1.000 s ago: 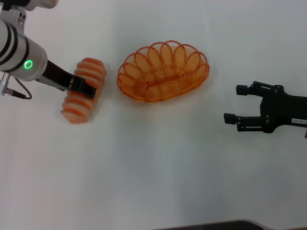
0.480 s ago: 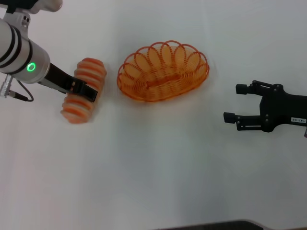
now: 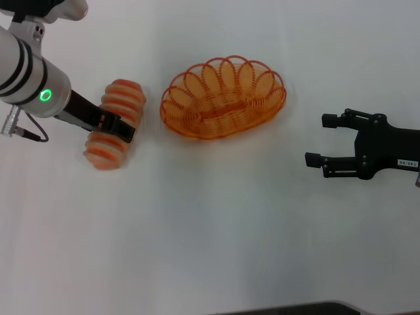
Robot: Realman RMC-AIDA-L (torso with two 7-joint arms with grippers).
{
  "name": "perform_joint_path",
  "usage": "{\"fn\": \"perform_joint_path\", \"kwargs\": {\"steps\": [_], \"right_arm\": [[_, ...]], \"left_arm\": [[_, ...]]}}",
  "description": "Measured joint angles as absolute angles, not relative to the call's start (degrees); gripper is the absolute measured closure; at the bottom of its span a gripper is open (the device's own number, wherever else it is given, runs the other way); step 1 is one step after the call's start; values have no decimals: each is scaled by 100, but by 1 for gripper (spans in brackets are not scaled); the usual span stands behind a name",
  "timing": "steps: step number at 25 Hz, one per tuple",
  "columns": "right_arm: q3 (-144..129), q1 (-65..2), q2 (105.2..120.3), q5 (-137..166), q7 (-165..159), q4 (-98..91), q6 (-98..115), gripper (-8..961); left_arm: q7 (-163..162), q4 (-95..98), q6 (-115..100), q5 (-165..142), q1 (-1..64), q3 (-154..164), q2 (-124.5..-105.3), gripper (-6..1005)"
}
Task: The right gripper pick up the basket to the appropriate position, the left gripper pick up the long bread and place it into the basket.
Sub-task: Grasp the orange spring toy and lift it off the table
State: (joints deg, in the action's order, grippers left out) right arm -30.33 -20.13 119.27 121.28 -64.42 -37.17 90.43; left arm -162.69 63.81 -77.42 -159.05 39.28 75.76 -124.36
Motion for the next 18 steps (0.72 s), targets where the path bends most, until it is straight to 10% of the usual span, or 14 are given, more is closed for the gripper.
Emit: {"fn": "perform_joint_path", "kwargs": {"steps": [8, 18], "right_arm": [[-3032, -2021, 11927, 12128, -6447, -3718, 9020, 11], [-3032, -2030, 11927, 12129, -6502, -3718, 9008, 11]], "left_arm": [[-16268, 6216, -7723, -15912, 3967, 7576, -12421, 197], [-16170, 6448, -7655, -15916, 3837, 7531, -12422, 427]]}}
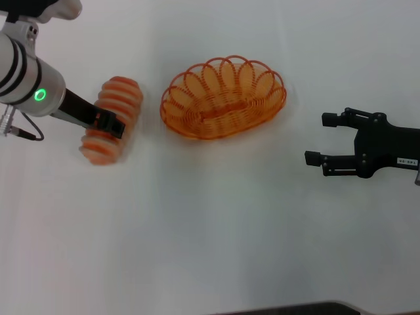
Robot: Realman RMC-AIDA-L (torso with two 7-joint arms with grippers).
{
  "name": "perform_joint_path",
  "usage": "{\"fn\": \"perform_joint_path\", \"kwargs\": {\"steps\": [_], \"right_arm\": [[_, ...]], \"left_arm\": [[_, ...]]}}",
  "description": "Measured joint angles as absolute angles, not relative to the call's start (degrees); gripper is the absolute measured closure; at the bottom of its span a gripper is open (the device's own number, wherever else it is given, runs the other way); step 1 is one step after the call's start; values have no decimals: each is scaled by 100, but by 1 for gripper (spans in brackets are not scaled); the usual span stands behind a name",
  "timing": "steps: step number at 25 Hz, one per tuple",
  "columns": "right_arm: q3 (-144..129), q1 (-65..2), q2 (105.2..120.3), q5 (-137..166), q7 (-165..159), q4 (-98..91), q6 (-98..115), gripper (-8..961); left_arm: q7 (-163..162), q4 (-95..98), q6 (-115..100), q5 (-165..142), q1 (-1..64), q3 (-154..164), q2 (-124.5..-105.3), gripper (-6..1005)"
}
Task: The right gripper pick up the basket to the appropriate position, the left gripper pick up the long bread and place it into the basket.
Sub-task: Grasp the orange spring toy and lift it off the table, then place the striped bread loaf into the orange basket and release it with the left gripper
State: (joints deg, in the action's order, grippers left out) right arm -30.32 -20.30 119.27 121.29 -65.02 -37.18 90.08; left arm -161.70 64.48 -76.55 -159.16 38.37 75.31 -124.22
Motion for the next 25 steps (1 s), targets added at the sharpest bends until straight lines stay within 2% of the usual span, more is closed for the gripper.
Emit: {"fn": "perform_joint_path", "kwargs": {"steps": [18, 25], "right_arm": [[-3020, -2081, 11926, 12123, -6581, -3718, 9006, 12], [-3030, -2103, 11921, 12128, -6591, -3718, 9001, 12]], "left_arm": [[-15672, 6578, -7594, -15855, 3948, 7230, -12393, 563], [-14637, 7175, -7772, -15475, 4041, 6839, -12388, 627]]}}
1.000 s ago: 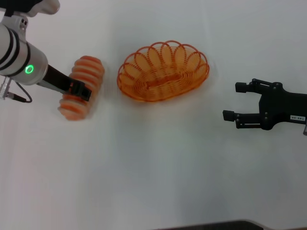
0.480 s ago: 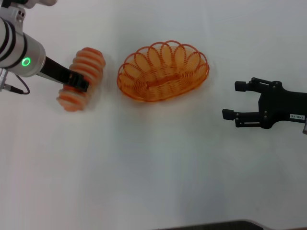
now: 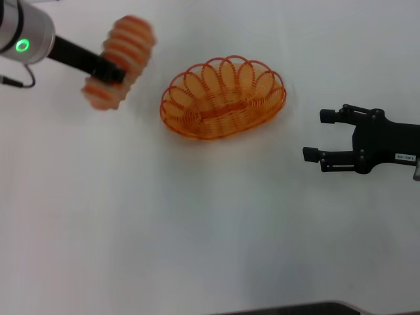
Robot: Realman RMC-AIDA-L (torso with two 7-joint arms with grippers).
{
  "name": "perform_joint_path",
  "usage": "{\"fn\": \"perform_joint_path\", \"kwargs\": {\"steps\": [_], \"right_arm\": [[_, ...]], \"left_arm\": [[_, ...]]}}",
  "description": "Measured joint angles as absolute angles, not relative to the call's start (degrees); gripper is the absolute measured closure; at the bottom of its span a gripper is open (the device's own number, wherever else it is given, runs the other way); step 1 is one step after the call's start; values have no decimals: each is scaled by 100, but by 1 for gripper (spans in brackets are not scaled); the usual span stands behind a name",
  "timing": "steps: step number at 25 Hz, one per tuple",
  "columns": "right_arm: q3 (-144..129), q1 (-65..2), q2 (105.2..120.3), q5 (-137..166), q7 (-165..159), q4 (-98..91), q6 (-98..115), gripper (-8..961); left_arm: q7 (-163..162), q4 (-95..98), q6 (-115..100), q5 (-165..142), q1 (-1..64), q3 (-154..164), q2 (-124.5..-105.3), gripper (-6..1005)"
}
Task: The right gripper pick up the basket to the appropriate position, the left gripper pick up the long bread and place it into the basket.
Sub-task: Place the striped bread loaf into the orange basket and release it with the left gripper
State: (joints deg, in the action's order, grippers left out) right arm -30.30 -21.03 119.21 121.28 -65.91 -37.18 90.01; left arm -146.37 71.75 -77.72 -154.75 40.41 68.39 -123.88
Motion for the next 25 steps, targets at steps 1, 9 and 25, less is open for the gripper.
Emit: {"fn": "perform_joint_path", "kwargs": {"steps": [1, 9, 25], "right_arm": [[-3031, -2106, 11919, 12129, -6591, -3718, 9000, 12], [-3044, -2130, 11920, 12129, -6592, -3718, 9045, 12], [-3262, -2136, 11920, 12129, -6592, -3709, 9071, 11]], "left_arm": [[-14259, 7285, -7862, -15220, 4052, 6769, -12384, 635], [-11885, 7370, -9052, -13576, 4417, 6160, -12358, 691], [-11466, 6853, -8272, -13646, 4473, 7475, -12406, 804]]}}
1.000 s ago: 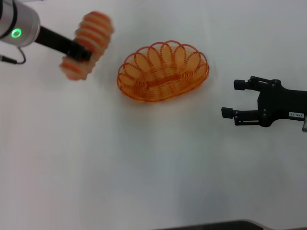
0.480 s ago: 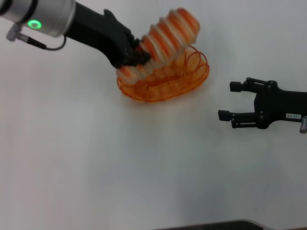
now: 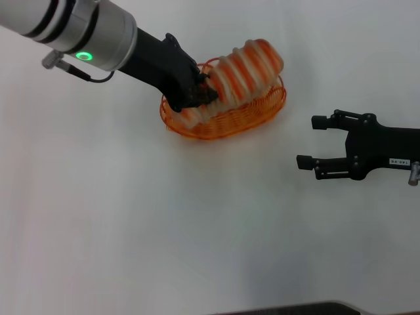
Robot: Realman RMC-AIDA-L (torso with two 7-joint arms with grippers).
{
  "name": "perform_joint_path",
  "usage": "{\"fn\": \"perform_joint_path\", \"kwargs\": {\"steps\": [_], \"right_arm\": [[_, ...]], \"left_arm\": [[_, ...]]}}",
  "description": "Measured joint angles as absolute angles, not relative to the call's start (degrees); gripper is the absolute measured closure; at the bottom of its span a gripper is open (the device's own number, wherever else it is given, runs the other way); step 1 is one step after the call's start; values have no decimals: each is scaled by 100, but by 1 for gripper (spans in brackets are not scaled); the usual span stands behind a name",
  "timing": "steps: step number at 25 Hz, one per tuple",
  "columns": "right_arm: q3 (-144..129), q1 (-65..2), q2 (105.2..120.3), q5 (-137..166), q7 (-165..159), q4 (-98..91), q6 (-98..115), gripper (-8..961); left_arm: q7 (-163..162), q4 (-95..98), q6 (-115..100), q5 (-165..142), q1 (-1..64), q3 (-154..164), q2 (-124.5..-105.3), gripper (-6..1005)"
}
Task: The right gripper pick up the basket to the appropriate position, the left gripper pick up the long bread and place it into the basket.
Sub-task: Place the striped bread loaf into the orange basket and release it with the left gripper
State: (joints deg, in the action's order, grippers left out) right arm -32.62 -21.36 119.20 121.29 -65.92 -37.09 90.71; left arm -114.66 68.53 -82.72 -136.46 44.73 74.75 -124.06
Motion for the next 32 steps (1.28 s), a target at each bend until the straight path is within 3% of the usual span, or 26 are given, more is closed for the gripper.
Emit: {"fn": "perform_joint_path", "kwargs": {"steps": [24, 32], "right_arm": [[-3323, -2160, 11923, 12129, -6592, -3700, 8986, 11], [-3322, -2180, 11918, 12129, -6592, -3699, 8973, 11]], "left_arm": [[-11710, 6296, -7155, -13618, 4448, 8148, -12430, 812], [-11755, 6200, -6961, -13632, 4437, 8161, -12419, 461]]}}
